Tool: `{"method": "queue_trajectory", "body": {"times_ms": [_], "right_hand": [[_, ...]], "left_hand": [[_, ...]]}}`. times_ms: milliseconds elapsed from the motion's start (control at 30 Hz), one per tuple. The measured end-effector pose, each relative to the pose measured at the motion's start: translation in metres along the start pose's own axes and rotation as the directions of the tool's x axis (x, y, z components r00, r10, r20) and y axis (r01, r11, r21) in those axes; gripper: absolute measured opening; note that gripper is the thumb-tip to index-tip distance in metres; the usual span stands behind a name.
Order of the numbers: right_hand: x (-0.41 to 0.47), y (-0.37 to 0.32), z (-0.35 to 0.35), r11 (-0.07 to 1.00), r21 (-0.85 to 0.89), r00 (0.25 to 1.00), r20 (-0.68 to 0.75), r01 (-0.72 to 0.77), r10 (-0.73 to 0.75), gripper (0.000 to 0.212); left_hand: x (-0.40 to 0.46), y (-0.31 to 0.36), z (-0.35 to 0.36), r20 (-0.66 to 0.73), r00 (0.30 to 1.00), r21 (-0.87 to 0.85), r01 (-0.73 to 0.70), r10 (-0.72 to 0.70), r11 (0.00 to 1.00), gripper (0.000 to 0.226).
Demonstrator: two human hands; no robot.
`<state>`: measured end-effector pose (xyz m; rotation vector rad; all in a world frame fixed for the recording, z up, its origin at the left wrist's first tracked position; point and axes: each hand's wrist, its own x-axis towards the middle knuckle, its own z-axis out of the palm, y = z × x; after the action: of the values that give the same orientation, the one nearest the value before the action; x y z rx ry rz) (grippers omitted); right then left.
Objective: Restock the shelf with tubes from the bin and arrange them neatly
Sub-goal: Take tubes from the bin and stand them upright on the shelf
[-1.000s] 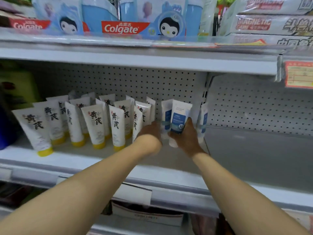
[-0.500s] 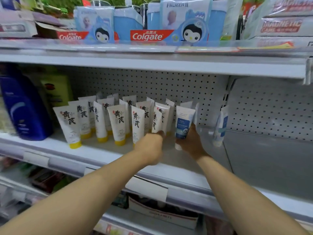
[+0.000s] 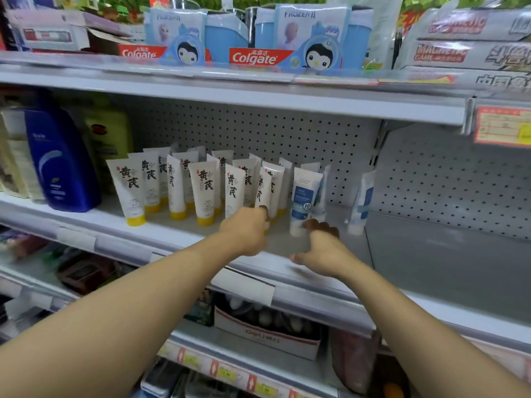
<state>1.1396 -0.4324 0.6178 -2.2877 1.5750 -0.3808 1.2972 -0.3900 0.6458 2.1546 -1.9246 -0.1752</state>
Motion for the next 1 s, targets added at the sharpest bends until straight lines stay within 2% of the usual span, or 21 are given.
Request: {"method": "queue_trajectory", "body": {"times_ms": [167, 233, 400, 633, 800, 1000], "right_hand": [[-0.022, -0.035, 0.011, 0.988, -0.059, 0.990, 0.007, 0.142, -0.141, 0.068], [-0.024, -0.051, 0.018, 0.977, -0.057, 0.978, 0.009, 0.206, -0.206, 0.070], [-0.028, -0.103, 0.042, 0.933, -0.034, 0.932, 0.050, 0.360, -0.358, 0.076], [-0.036, -0.192, 0.097, 0.858, -0.055, 0.854, 0.152, 0.510, -0.498, 0.074], [-0.051, -0.258, 0.148, 0.819, -0.004, 0.796, 0.237, 0.574, -0.557, 0.074], [-0.065, -0.335, 0.227, 0.824, 0.010, 0.776, 0.329, 0.566, -0.538, 0.076]], "left_hand": [[-0.022, -0.024, -0.010, -0.042, 0.997, 0.011, 0.061, -0.061, 0.998, 0.040], [-0.035, -0.040, -0.014, -0.042, 0.994, -0.005, 0.098, -0.098, 0.995, 0.040], [-0.067, -0.092, -0.023, -0.021, 0.977, -0.020, 0.213, -0.214, 0.977, 0.048], [-0.130, -0.179, -0.029, 0.010, 0.920, -0.031, 0.391, -0.391, 0.920, 0.042], [-0.184, -0.259, -0.036, 0.027, 0.871, -0.039, 0.491, -0.490, 0.870, 0.040], [-0.236, -0.361, -0.030, 0.067, 0.842, -0.013, 0.537, -0.536, 0.843, 0.042]]}}
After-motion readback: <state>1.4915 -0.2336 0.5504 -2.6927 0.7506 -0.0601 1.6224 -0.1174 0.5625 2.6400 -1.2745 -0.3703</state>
